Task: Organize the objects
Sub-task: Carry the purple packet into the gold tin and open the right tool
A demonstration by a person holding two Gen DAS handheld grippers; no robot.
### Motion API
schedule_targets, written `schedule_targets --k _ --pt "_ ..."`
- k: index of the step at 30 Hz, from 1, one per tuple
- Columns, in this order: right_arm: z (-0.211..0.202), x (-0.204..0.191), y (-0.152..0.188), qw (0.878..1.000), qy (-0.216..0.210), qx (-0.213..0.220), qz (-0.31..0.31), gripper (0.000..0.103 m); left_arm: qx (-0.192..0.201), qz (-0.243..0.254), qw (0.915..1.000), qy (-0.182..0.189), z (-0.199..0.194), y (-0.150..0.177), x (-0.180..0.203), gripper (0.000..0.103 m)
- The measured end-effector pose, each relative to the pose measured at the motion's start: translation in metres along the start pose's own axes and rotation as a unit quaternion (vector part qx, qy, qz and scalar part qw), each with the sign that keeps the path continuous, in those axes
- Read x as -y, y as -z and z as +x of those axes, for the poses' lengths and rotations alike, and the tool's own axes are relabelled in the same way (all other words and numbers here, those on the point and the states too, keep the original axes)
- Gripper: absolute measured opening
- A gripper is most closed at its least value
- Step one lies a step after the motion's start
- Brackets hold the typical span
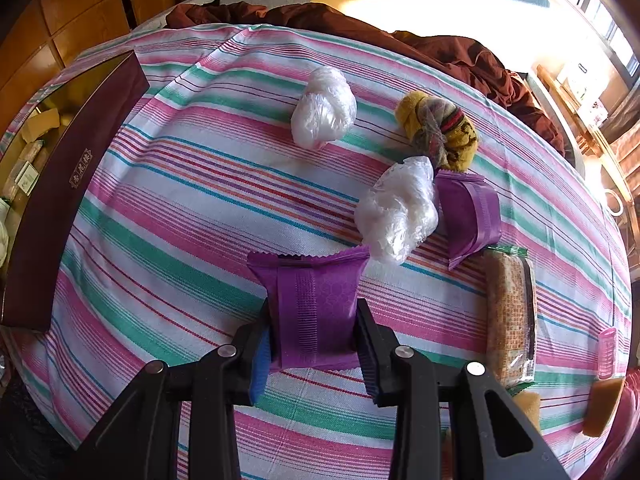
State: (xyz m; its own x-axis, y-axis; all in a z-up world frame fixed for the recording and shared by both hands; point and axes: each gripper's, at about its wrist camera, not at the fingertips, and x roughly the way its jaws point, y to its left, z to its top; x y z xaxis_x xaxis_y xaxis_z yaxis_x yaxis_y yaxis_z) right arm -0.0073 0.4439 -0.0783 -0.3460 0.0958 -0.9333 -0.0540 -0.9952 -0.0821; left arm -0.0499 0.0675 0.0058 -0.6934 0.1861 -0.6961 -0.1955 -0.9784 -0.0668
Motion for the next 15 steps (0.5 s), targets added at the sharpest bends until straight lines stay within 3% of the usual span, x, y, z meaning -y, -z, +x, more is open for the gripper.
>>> schedule_targets --k 8,15 --pt "-0.004 -0.009 0.001 1.000 0.009 0.001 -0.003 0.036 0.007 0.012 0.9999 0.005 -0.015 0.023 0.011 0.082" --pt "-0.018 -0.028 0.021 1.000 0.013 0.002 -0.011 0.036 0.003 0.018 0.9998 0.008 -0.018 0.033 0.015 0.082"
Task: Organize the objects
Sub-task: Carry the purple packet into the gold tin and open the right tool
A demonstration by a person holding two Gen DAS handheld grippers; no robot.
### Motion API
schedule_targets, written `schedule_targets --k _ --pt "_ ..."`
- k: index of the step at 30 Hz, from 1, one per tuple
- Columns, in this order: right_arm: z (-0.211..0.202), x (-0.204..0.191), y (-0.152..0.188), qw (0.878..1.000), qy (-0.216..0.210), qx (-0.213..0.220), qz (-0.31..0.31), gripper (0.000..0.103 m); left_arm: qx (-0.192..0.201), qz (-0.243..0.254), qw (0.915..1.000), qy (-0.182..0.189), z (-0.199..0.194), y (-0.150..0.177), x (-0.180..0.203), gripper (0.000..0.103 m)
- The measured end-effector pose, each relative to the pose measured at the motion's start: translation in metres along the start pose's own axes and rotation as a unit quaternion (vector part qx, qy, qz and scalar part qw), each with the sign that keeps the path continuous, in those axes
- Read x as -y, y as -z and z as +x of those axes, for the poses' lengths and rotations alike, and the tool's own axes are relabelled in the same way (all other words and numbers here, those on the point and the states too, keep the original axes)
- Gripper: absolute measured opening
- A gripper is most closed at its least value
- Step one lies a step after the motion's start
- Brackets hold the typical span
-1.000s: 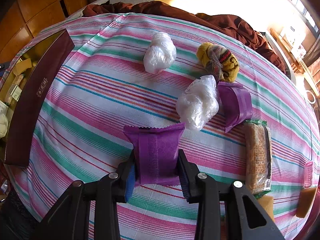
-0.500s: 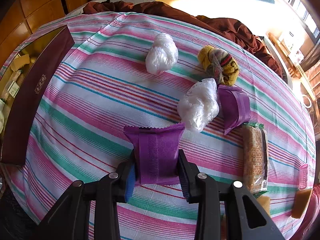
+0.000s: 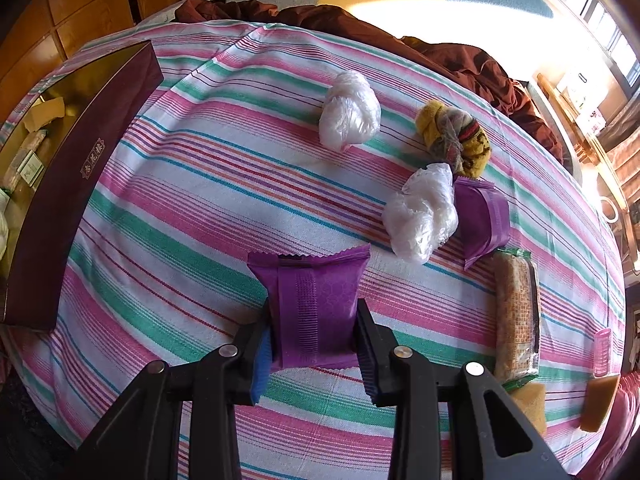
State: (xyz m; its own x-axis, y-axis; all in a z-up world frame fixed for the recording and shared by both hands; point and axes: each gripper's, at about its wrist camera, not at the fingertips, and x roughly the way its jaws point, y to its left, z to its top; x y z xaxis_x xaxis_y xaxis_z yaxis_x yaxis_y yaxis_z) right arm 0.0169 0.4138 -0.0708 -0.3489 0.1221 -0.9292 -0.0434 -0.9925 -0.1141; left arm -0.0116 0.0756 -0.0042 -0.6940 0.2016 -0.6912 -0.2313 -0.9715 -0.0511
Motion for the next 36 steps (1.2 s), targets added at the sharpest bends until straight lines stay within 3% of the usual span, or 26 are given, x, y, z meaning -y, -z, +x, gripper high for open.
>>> schedule_targets --k 4,11,15,18,21,29,34,36 --pt "0.002 -0.006 -0.004 1.000 -0.002 0.000 0.003 0.036 -0.003 -0.005 1.0000 0.004 0.000 0.003 -0.001 0.082" --pt "-0.011 -0.021 -0.018 0.997 -0.065 0.027 0.018 0.035 -0.004 -0.006 1.0000 0.005 -0.001 0.008 -0.005 0.083" --pt "-0.028 -0.048 -0.041 0.991 -0.118 0.059 0.020 0.035 -0.002 -0.012 0.9999 0.009 -0.004 0.009 -0.010 0.083" --pt "-0.059 -0.093 -0.048 0.985 -0.146 0.088 -0.002 0.035 0.005 -0.021 0.9997 0.008 -0.009 0.008 -0.016 0.085" --pt "-0.055 -0.118 -0.087 0.978 -0.178 0.104 -0.029 0.035 0.015 -0.033 0.9993 0.009 -0.016 0.007 -0.026 0.086" --pt "-0.009 -0.206 -0.155 0.974 -0.212 0.071 -0.049 0.036 0.014 -0.063 0.9979 -0.002 -0.019 0.013 -0.055 0.086" --pt "0.020 -0.239 -0.175 0.972 -0.230 0.048 -0.029 0.037 0.008 -0.079 0.9967 -0.014 -0.017 0.018 -0.072 0.086" --pt "0.024 -0.247 -0.178 0.968 -0.247 0.043 -0.023 0.044 0.006 -0.088 0.9960 -0.016 -0.015 0.020 -0.078 0.086"
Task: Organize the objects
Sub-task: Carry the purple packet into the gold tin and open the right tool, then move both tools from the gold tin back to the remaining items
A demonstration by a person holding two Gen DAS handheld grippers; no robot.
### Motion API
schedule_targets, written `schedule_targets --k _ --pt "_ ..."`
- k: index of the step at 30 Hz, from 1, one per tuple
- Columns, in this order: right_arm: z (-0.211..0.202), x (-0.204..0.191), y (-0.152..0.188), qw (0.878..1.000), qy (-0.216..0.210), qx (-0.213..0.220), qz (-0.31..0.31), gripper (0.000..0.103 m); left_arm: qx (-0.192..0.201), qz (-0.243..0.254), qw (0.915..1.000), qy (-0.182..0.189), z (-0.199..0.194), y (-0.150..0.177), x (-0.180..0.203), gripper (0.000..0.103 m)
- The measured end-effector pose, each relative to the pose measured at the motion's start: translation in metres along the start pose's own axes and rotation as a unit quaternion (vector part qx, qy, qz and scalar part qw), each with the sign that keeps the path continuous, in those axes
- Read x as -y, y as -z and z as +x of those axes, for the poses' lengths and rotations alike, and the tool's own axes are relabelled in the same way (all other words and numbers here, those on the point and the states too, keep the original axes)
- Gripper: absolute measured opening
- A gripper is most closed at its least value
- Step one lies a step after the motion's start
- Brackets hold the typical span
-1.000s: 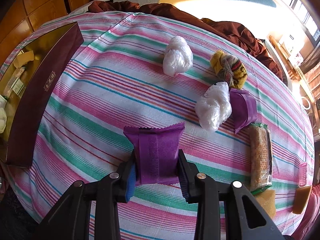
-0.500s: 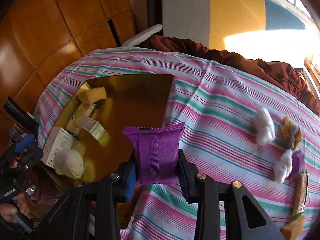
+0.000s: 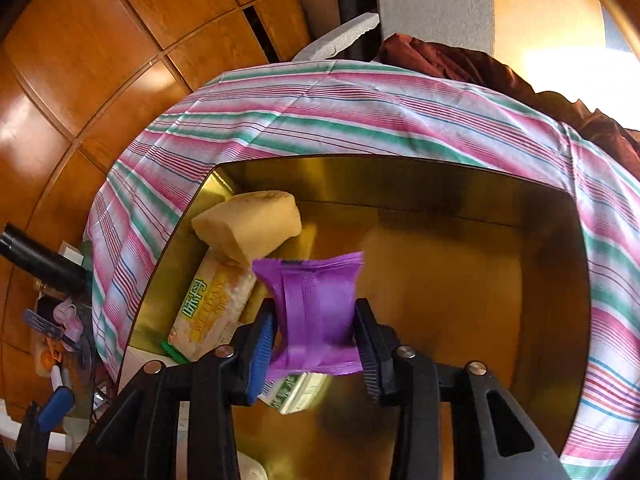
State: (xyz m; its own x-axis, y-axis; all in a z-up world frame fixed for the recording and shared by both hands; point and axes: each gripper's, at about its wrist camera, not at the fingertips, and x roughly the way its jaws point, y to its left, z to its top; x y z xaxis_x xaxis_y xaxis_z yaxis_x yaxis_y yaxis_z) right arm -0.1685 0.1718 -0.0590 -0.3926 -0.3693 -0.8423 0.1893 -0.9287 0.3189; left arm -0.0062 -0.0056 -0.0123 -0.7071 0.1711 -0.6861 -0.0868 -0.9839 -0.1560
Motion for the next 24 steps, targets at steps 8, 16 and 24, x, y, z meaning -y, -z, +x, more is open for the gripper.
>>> schedule_targets --k 8,16,24 --pt "-0.019 0.006 0.011 1.000 -0.010 0.019 0.004 0.048 -0.006 -0.008 0.9999 -0.002 0.006 0.001 -0.003 0.086" --pt "-0.065 0.020 0.038 0.999 0.020 0.043 0.000 0.062 -0.007 0.013 0.9998 0.010 0.004 0.001 0.015 0.086" --pt "-0.120 0.085 0.073 0.994 0.064 0.071 0.051 0.075 -0.003 0.046 0.9983 0.034 0.003 -0.004 0.044 0.087"
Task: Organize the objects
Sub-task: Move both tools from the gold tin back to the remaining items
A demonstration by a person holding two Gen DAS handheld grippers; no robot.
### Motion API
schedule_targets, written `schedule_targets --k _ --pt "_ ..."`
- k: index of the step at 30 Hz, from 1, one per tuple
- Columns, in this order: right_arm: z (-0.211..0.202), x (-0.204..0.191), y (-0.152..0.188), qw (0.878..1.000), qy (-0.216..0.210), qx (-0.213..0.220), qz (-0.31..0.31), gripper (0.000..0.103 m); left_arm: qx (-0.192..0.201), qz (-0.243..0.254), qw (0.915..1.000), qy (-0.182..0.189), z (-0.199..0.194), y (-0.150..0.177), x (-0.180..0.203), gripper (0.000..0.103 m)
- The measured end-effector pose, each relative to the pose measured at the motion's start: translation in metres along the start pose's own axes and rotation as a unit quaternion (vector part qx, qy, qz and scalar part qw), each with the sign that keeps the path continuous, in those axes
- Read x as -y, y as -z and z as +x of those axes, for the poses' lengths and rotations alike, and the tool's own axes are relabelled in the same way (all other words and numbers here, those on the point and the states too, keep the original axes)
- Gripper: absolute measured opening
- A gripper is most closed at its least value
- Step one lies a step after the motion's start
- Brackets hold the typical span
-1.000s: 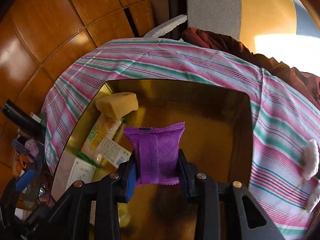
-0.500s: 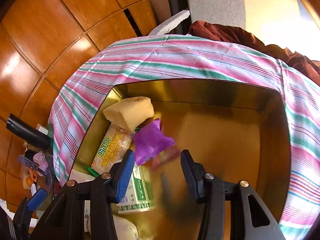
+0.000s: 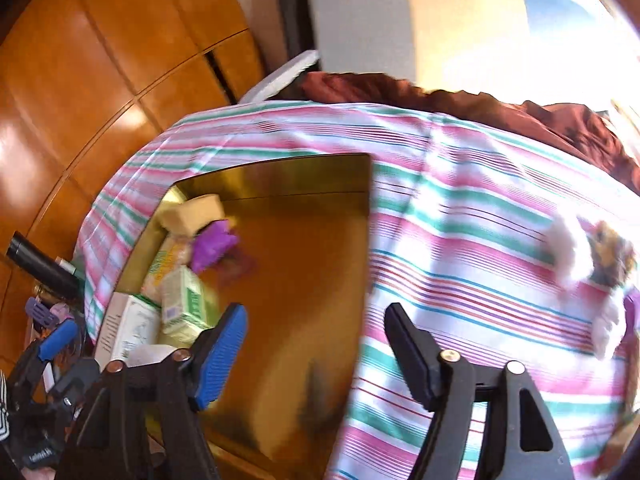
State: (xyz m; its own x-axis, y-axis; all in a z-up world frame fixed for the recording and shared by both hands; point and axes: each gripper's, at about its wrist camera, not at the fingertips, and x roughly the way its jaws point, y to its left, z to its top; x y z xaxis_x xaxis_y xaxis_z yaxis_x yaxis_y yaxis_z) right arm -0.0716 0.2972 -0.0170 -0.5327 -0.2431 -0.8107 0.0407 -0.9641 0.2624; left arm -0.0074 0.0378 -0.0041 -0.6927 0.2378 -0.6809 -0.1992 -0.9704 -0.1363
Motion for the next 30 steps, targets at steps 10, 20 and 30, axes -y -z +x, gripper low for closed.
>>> schedule_targets --k 10,20,30 --pt "-0.062 0.137 0.027 0.989 0.117 0.008 0.091 0.075 0.002 0.073 0.9961 0.050 0.003 -0.012 0.067 0.087" --pt "-0.122 0.287 0.069 0.919 0.198 0.078 0.331 0.077 -0.014 0.152 0.9804 0.125 0.013 -0.018 0.167 0.087" --pt "-0.132 0.317 0.089 0.893 0.158 0.092 0.412 0.077 -0.058 0.200 0.9622 0.176 0.056 -0.009 0.267 0.086"
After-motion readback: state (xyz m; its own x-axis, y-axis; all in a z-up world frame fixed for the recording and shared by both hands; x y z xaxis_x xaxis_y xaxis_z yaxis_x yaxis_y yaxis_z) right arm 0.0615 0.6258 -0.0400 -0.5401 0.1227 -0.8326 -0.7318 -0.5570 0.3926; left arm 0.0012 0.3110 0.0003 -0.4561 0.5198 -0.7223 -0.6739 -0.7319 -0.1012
